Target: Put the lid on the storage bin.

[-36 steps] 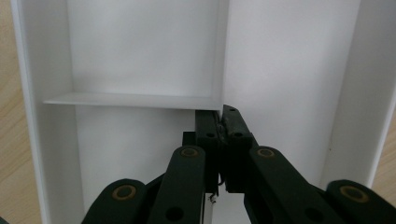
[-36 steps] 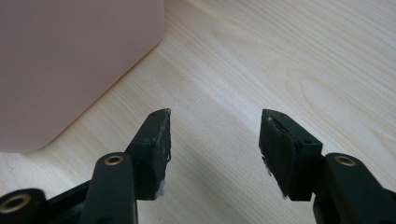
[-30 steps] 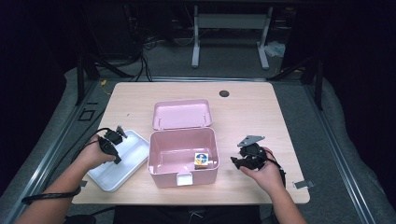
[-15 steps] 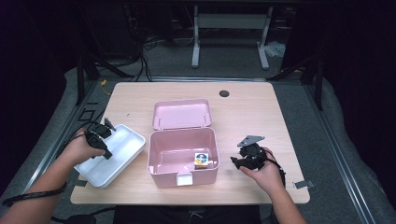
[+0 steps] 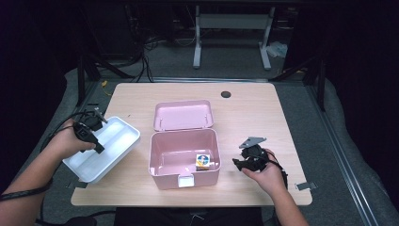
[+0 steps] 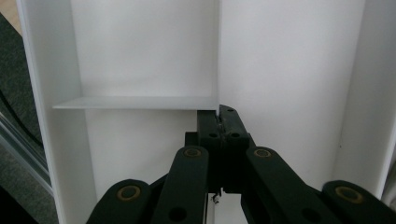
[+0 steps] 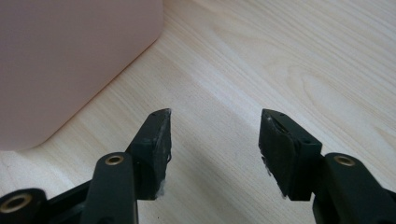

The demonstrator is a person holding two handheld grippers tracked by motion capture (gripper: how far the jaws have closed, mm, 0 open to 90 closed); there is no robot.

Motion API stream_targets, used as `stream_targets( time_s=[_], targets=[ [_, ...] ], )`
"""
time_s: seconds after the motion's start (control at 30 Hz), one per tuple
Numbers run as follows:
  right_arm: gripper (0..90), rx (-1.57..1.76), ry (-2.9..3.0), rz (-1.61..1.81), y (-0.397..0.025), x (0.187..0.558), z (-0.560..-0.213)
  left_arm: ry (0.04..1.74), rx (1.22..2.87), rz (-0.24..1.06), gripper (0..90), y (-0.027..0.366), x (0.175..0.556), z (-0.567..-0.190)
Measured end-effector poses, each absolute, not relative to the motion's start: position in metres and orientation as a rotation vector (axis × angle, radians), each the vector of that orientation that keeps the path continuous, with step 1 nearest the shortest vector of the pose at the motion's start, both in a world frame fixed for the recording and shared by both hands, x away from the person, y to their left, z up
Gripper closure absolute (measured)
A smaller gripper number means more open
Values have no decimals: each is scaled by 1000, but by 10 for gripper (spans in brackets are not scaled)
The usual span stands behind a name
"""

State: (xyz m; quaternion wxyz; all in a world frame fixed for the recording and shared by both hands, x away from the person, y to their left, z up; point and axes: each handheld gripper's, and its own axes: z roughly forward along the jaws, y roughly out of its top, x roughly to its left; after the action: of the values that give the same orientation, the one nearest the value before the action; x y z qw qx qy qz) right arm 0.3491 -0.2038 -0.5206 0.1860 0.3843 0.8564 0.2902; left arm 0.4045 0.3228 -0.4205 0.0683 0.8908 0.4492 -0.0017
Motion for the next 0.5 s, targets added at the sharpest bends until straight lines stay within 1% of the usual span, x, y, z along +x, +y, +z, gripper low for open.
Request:
stream_targets(
  time_s=[0.27,0.5],
  targets=[
    [438,1081,2405,825,-205,349,-520,1213,2743,67,894,306,403,-387],
    [438,1074,2405,821,-203,349,-520,1019,2827,74,894,274,405,-379]
  ],
)
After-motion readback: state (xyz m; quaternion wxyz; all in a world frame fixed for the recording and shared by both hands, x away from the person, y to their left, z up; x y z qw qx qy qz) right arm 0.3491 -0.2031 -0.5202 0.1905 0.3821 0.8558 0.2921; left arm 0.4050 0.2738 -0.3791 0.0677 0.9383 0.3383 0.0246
